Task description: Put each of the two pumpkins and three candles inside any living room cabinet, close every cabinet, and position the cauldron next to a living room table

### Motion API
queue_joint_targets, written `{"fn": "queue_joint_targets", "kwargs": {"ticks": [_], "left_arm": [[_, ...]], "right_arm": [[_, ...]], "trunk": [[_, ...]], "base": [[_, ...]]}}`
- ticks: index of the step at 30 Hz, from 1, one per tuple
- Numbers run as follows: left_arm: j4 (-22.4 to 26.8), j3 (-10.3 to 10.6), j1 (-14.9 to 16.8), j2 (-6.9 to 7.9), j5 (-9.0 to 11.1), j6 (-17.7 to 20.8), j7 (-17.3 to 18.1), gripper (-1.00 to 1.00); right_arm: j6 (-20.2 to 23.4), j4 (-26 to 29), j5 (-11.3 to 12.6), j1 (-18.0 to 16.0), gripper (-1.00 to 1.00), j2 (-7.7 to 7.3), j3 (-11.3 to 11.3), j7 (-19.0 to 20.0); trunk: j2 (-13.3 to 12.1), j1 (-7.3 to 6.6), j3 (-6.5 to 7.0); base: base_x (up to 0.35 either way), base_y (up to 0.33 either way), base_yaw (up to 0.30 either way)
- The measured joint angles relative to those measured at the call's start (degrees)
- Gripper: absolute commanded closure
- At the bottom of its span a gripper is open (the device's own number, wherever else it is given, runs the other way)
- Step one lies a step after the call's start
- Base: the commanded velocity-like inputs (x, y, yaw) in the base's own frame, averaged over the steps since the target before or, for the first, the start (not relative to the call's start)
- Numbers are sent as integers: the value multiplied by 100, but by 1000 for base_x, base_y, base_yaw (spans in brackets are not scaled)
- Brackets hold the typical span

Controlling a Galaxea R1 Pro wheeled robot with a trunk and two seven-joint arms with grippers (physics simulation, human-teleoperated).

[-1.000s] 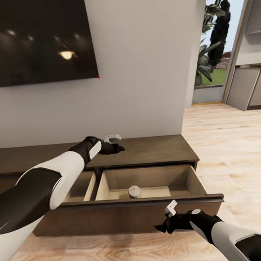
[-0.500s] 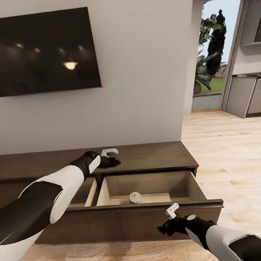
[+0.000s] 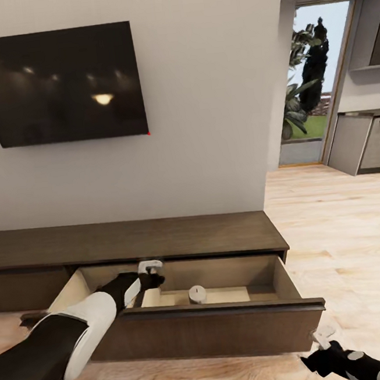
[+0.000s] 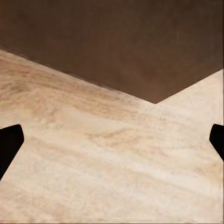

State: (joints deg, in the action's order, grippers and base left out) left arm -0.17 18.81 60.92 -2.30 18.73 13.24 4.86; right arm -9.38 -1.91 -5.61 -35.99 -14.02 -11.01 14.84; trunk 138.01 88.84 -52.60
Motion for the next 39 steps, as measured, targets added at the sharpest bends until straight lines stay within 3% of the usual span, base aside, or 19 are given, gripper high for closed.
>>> {"fn": "queue_joint_targets", "kwargs": {"ticks": [5, 8, 10, 12, 14, 19, 23, 24, 27, 30, 36, 39], "left_arm": [[0, 4, -765, 98, 20, -535, -94, -100], [1, -1, -1048, 208, 68, -710, -101, -100], [269, 35, -1295, 297, 158, -822, -99, -100], [522, 31, -1544, 359, 258, -967, -97, -100], [3, 7, -1807, 394, 341, -1133, -113, -100], [2, -3, -2251, 434, 492, -1340, -113, -100], [9, -5, -2674, 623, 924, -1541, -116, -100], [9, -6, -2834, 735, 1078, -1575, -117, -100], [9, -5, -3106, 906, 1251, -1606, -117, -100], [7, -4, -3383, 1019, 1359, -1620, -117, -100], [8, -4, -3652, 1026, 1441, -1601, -125, -100], [7, -3, -3736, 1016, 1448, -1576, -248, -100]], "right_arm": [[-166, 0, 612, 433, -100, -453, 29, -37], [-191, 0, 724, 606, -100, -545, 33, -46], [-198, 0, 767, 759, -100, -589, 33, -50], [-197, 0, 785, 904, -100, -598, 34, -52], [-184, 0, 792, 1023, -100, -591, 34, -52], [-43, -2, 798, 1163, -100, -598, 38, -67], [106, -3, 799, 1259, -100, -604, 38, -207], [121, -1, 799, 1278, -100, -603, 38, -243], [129, 0, 798, 1328, -100, -598, 38, -272], [131, -2, 798, 1386, -100, -587, 37, -286], [262, -7, 794, 1511, -100, -517, 37, -333], [427, -7, 791, 1538, -100, -401, 38, -456]], "trunk": [[-201, -109, 88], [-321, -176, 144], [-400, -220, 180], [-480, -265, 216], [-562, -307, 250], [-762, -417, 341], [-922, -505, 413], [-962, -527, 430], [-1083, -593, 484], [-1203, -659, 538], [-1444, -791, 646], [-1564, -857, 700]], "base": [[0, 0, 0], [0, 0, 0], [0, 0, 0], [0, 0, 0], [0, 0, 0], [0, 0, 0], [0, 0, 0], [0, 0, 0], [0, 0, 0], [0, 0, 0], [0, 0, 0], [0, 0, 0]]}}
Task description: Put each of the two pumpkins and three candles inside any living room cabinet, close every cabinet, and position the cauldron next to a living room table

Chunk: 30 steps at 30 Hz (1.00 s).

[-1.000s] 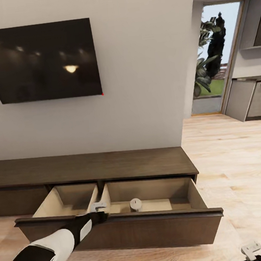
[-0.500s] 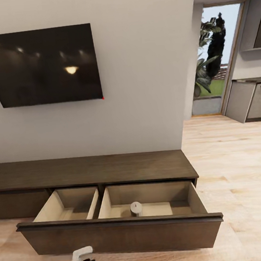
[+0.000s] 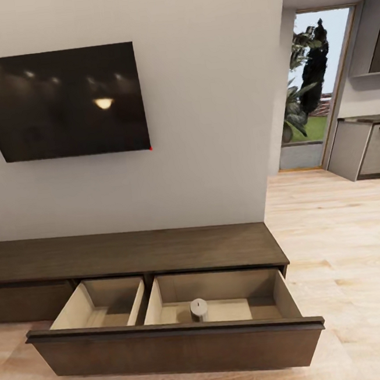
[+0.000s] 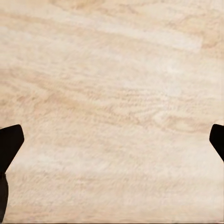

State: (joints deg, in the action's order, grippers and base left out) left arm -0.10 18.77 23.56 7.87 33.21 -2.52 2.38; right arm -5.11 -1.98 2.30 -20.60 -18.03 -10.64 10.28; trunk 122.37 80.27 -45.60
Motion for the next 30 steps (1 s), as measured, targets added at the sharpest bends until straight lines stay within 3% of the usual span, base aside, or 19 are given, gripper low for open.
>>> {"fn": "queue_joint_targets", "kwargs": {"ticks": [3, 8, 11, 16, 18, 21, 22, 24, 27, 30], "left_arm": [[0, -11, -61, 1, 112, -8, -134, -100], [19, -25, -86, -22, 673, 47, -250, -100], [12, -23, -89, -20, 771, 199, -373, -100], [12, -8, -91, 19, 761, 339, -424, -100], [33, 17, -91, 32, 526, 376, -440, -100], [43, 22, -90, 41, 313, 399, -453, -100], [45, 23, -91, 43, 256, 410, -464, -100], [44, 26, -91, 59, 221, 437, -491, -100], [36, 31, -91, 213, 190, 539, -551, -100], [24, 29, -95, 266, 182, 626, -566, -100]], "right_arm": [[44, 2, -23, 76, -100, 217, -4, -357], [133, 6, -44, 307, -100, 700, 4, -1534], [273, 4, -42, 365, -100, 778, 8, -1511], [534, -5, -17, 411, -100, 817, 6, -942], [709, -11, 31, 442, -100, 800, 13, -791], [766, -13, 190, 494, -100, 735, 28, -867], [794, -14, 339, 514, -100, 676, 34, -924], [815, -15, 507, 534, -100, 626, 37, -979], [796, -16, 769, 630, -100, 566, 40, -1044], [702, -16, 859, 758, -100, 554, 41, -1055]], "trunk": [[-120, -66, 54], [-321, -176, 144], [-441, -242, 197], [-642, -351, 287], [-722, -395, 323], [-842, -461, 377], [-882, -483, 395], [-962, -527, 431], [-1083, -593, 484], [-1203, -659, 538]], "base": [[0, 0, 0], [0, 0, 0], [0, 0, 0], [0, 0, 0], [0, 0, 0], [0, 0, 0], [0, 0, 0], [0, 0, 0], [0, 0, 0], [0, 0, 0]]}}
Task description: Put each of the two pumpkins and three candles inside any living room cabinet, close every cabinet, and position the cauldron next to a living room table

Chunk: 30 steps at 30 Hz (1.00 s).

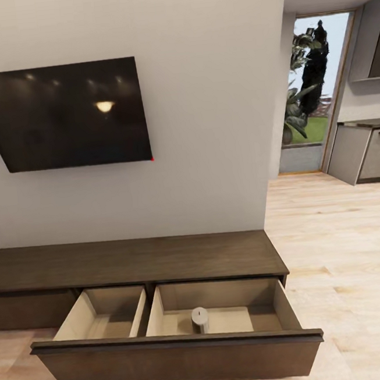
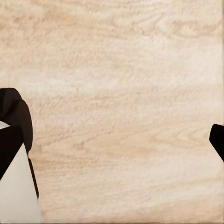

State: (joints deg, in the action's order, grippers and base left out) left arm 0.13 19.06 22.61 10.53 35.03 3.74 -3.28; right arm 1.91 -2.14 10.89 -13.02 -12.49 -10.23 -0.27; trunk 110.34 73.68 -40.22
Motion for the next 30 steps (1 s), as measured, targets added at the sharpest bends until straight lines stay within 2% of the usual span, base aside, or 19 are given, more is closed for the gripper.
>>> {"fn": "queue_joint_targets", "kwargs": {"ticks": [3, 4, 6, 8, 12, 17, 23, 30], "left_arm": [[-11, -1, -6, -227, -11, 101, -10, -100], [-14, -3, -10, -377, -18, 137, -19, -100], [-17, 1, -30, -537, -30, 168, -28, -100], [-19, 1, -92, -621, -44, 180, -33, -100], [-21, -2, -215, -650, -65, 181, -36, -100], [-22, 3, -258, -636, -81, 204, 7, -100], [-22, 5, -331, -666, -88, 208, 19, -100], [-23, 5, -736, -572, -145, 121, 54, -100]], "right_arm": [[-113, 1, 37, 212, -100, -16, 1, 17], [-152, 1, 47, 339, -100, -42, 2, 26], [-227, 4, 52, 534, -100, -91, 2, 58], [-331, 9, 44, 723, -100, -122, 1, 143], [-456, 15, 4, 950, -100, -136, -8, 507], [-486, 18, -76, 1020, -100, -73, -18, 808], [-500, 22, -179, 1035, -100, -46, -19, 875], [-544, 28, -212, 1038, -100, -33, -24, 885]], "trunk": [[-120, -66, 54], [-160, -88, 71], [-241, -132, 107], [-321, -176, 143], [-481, -264, 215], [-682, -374, 305], [-923, -505, 413], [-1203, -659, 538]], "base": [[0, 0, 0], [0, 0, 0], [0, 0, 0], [0, 0, 0], [0, 0, 0], [0, 0, 0], [0, 0, 0], [0, 0, 0]]}}
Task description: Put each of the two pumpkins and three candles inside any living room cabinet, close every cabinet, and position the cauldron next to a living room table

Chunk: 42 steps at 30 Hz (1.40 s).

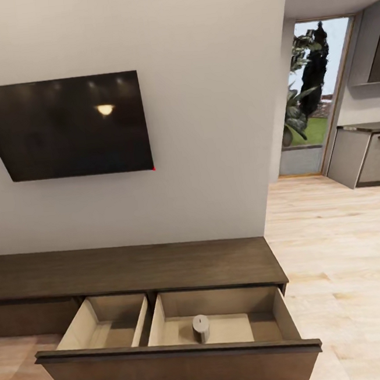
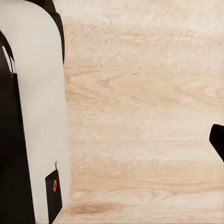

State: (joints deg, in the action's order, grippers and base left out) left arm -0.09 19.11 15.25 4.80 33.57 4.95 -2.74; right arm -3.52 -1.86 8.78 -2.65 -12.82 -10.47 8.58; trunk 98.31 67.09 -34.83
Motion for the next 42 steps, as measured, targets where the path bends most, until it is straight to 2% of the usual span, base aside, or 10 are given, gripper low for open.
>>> {"fn": "queue_joint_targets", "kwargs": {"ticks": [2, 6, 10, 29, 32, 34, 36, 37, 40, 42], "left_arm": [[1, 0, -116, 11, -9, -63, 72, -100], [1, 5, -529, 40, -44, -358, 494, -100], [8, 0, -814, 166, -62, -729, 678, -100], [121, 5, -896, 133, -137, -912, 738, -100], [343, -13, -897, 165, -97, -813, 744, -100], [761, -35, -896, 244, -61, -583, 725, -100], [1349, -52, -894, 372, 66, -149, 633, -100], [1779, -120, -894, 446, 195, 228, 502, -100], [2550, -301, -894, 523, 491, 829, 122, -100], [2895, -387, -895, 532, 649, 1006, -124, -100]], "right_arm": [[-44, 1, -2, 0, -100, 3, 0, 0], [-208, 3, 0, 0, -100, -7, 2, -5], [-345, 3, 18, 0, -100, -32, 3, -9], [-954, 54, 79, -10, -100, -37, 45, -82], [-980, 69, 168, -11, -100, -45, 49, -133], [-967, 102, 285, -16, -100, -52, 56, -265], [-951, 208, 394, -20, -100, -54, 66, -525], [-935, 371, 439, -23, -100, -42, 77, -748], [-820, 799, 482, -25, -100, 0, 75, -1276], [-633, 1068, 484, -25, -100, 18, 72, -1570]], "trunk": [[-80, -44, 36], [-162, -89, 73], [-162, -89, 73], [-162, -89, 72], [-162, -89, 66], [-162, -89, 59], [-162, -89, 52], [-162, -89, 49], [-162, -89, 37], [-162, -89, 28]], "base": [[0, 0, 0], [0, 0, 0], [0, 0, 0], [0, 0, 14], [0, 0, 187], [0, 0, 228], [0, 0, 244], [0, 0, 250], [0, 0, 255], [0, 0, 258]]}}
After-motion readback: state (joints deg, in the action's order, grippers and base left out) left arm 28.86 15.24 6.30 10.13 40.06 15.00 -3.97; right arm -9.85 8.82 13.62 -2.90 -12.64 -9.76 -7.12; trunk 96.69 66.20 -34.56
